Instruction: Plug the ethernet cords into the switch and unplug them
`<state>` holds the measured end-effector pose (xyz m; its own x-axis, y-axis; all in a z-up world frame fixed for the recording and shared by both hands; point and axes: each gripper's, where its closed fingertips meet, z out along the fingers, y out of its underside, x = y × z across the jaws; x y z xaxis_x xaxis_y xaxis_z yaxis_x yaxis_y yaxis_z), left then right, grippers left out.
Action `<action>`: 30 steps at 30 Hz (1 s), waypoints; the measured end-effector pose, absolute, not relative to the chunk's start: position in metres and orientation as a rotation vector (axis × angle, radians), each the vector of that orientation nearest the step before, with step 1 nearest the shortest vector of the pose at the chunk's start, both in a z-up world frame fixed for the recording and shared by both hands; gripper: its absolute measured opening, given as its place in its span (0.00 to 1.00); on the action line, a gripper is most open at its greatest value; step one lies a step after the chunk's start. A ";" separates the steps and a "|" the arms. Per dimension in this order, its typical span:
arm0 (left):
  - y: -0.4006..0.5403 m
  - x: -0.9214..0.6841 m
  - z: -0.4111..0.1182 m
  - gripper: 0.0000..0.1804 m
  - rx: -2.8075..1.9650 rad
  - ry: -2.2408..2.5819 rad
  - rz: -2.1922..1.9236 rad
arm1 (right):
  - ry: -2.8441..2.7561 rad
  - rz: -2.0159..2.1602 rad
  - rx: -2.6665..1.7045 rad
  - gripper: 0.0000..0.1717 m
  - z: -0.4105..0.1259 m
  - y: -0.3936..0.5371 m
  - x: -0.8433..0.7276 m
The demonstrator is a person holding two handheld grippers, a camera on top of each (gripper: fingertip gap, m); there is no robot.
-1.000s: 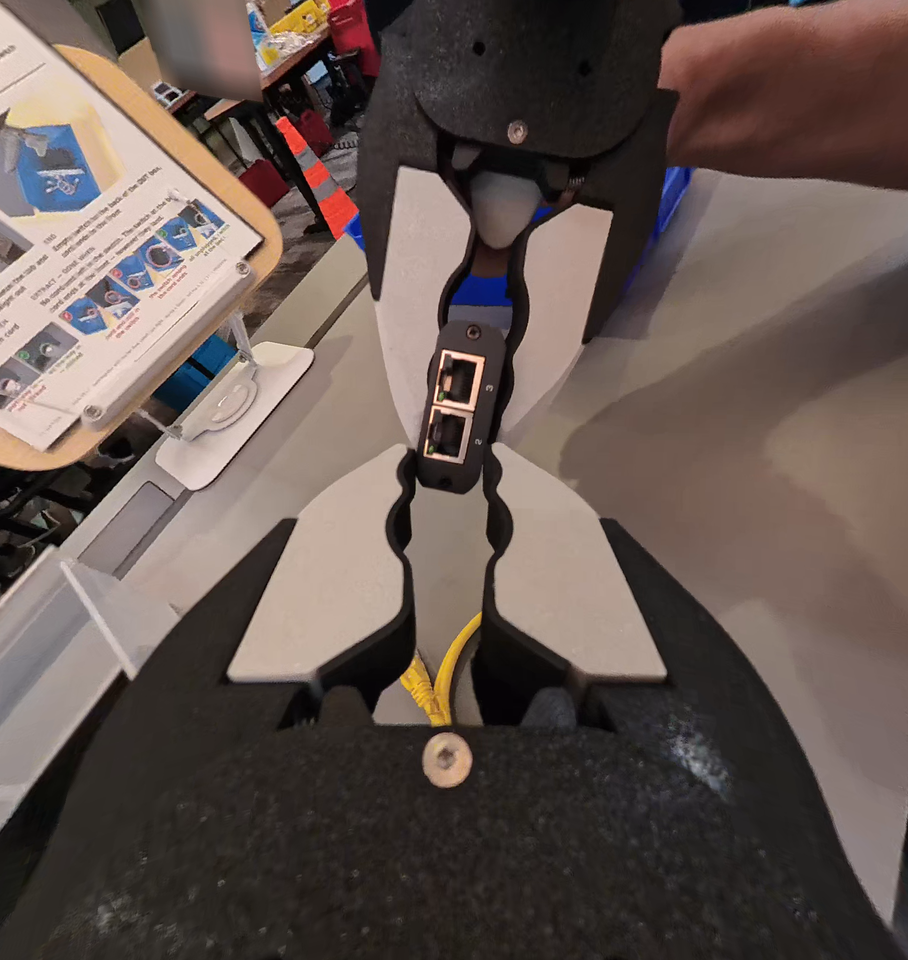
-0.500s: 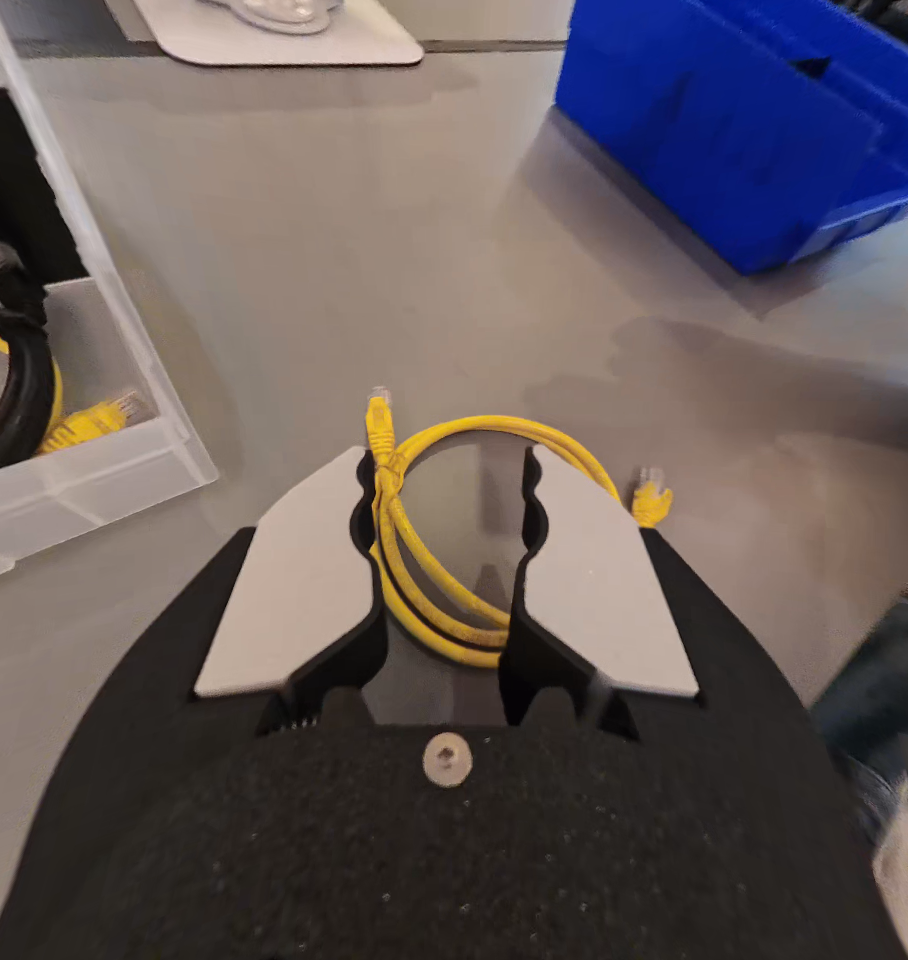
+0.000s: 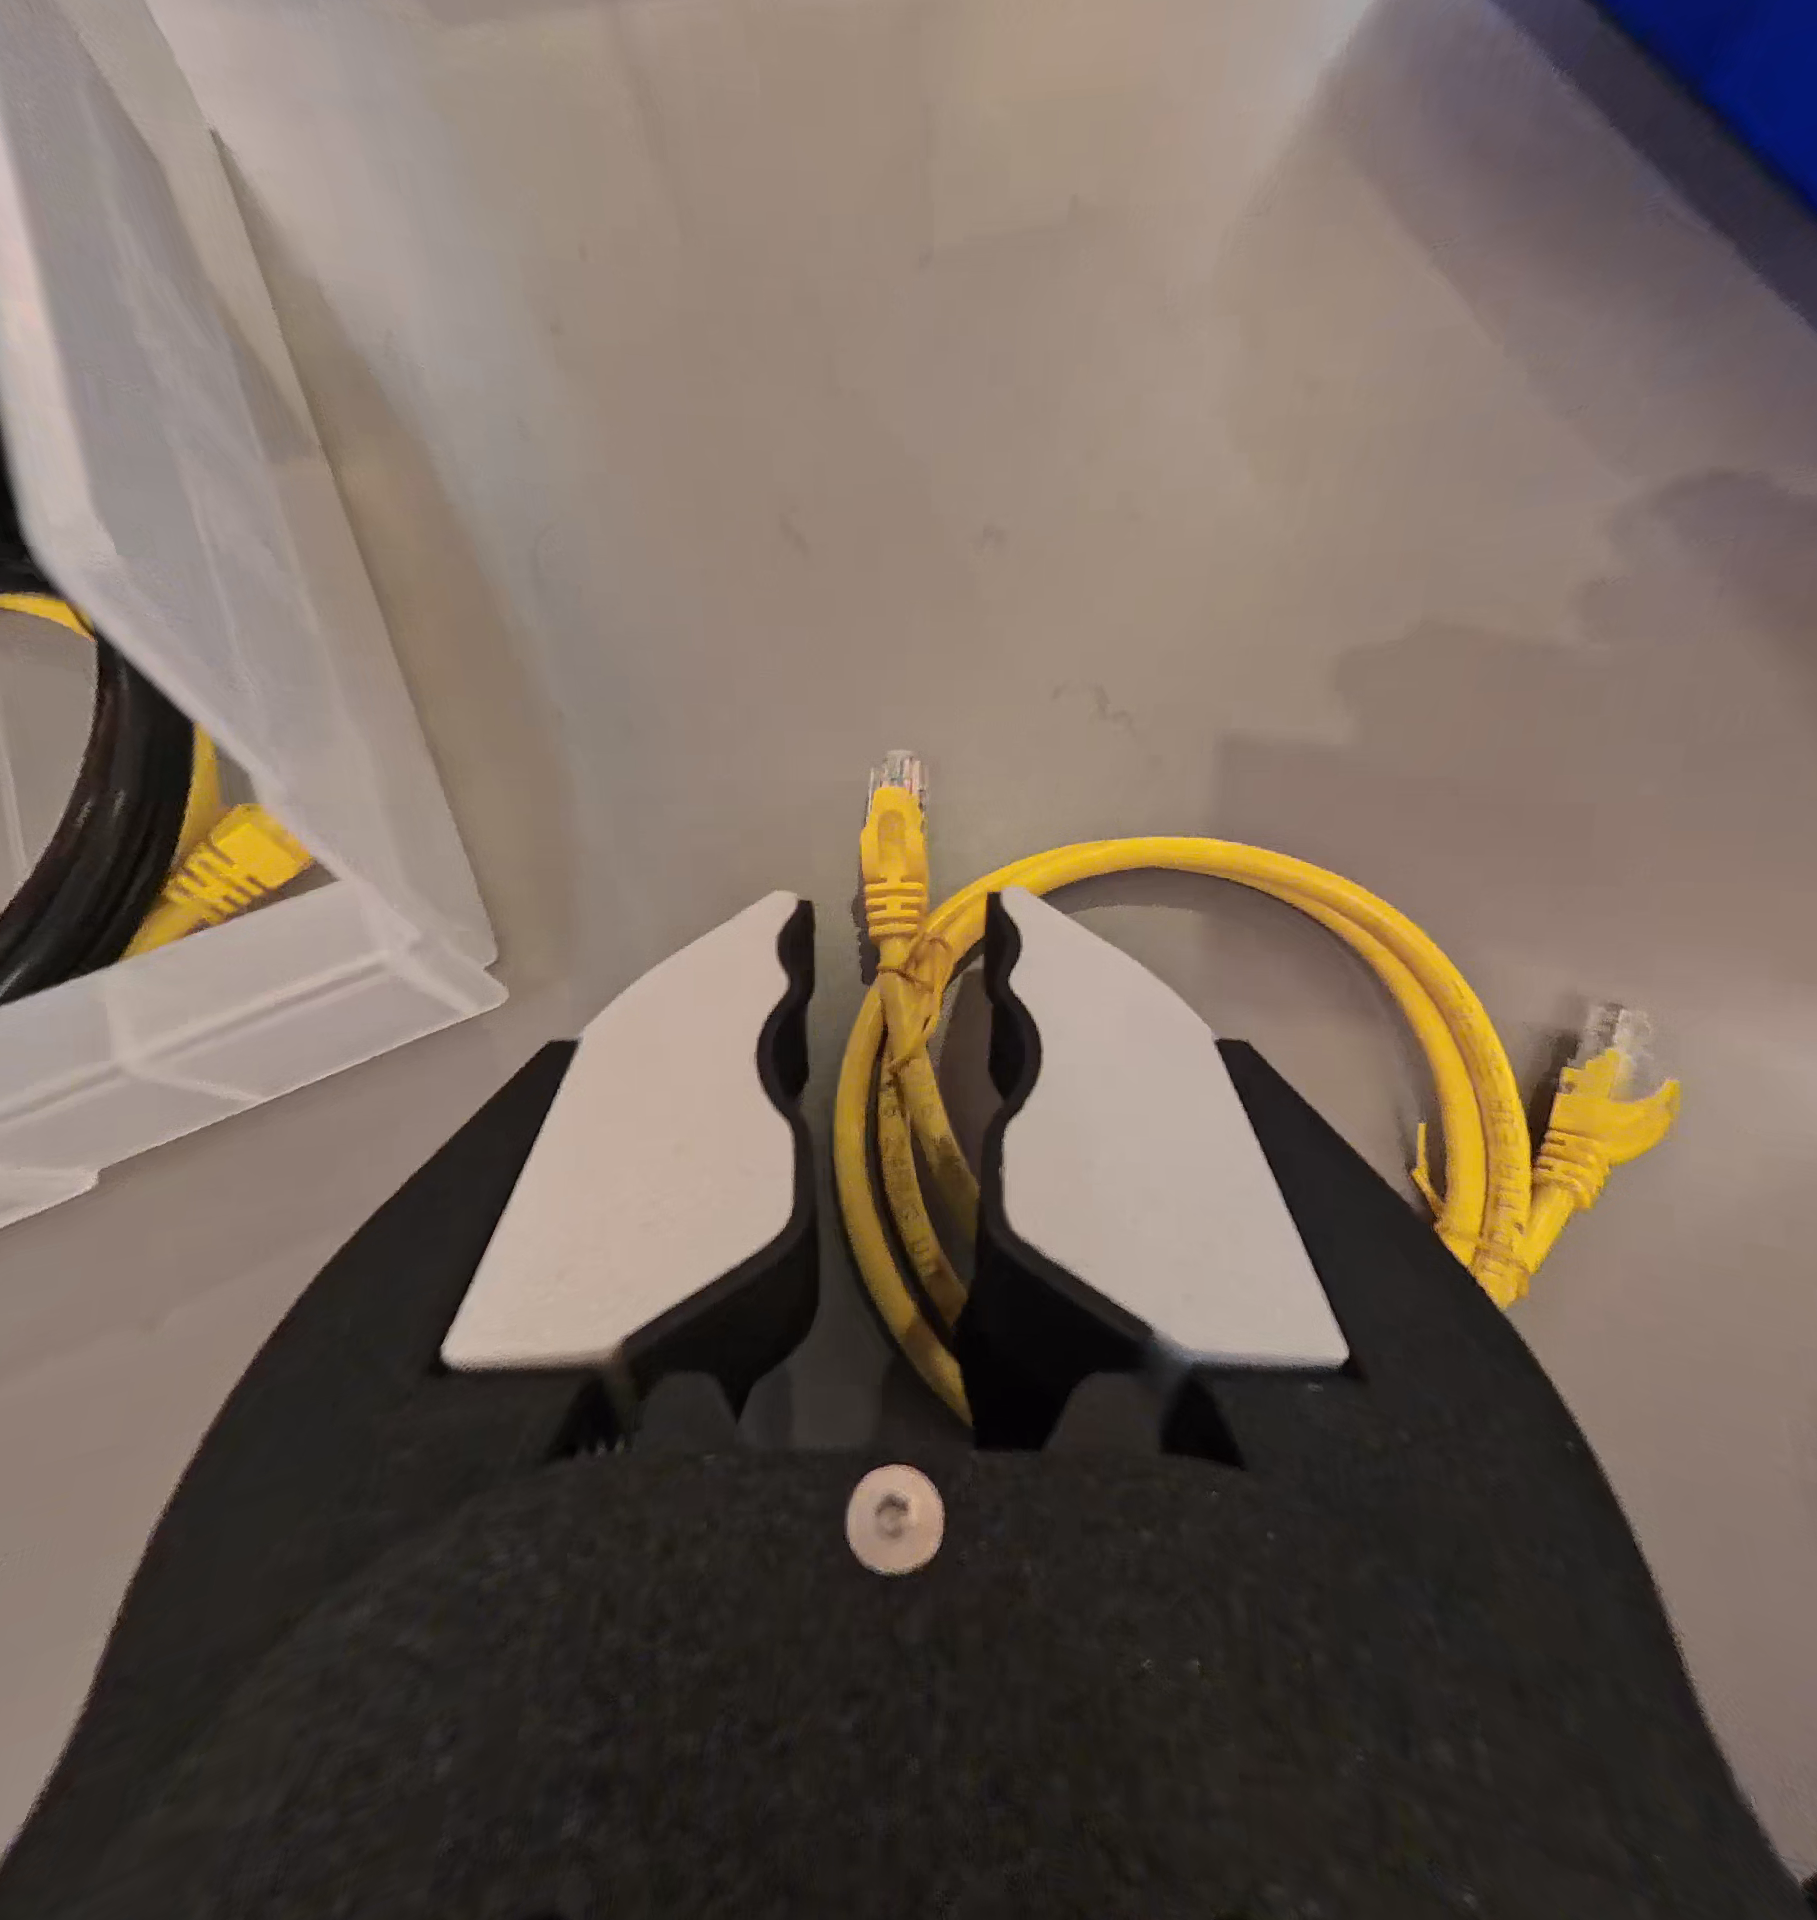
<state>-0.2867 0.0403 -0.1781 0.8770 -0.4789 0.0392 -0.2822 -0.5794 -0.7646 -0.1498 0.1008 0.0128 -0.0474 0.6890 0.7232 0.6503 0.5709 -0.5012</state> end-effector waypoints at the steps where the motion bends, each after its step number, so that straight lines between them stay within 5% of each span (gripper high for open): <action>1: 0.040 -0.286 -0.182 0.18 -2.242 0.556 -0.296 | -1.740 0.043 -1.112 0.14 0.013 0.101 -0.150; 24: 0.031 -0.280 -0.184 0.06 -2.266 0.715 -0.319 | -1.765 0.068 -1.109 0.14 0.007 0.097 -0.154; 30: 0.031 -0.257 -0.099 0.05 -2.101 0.755 -0.495 | -1.745 0.019 -1.056 0.14 0.009 0.099 -0.157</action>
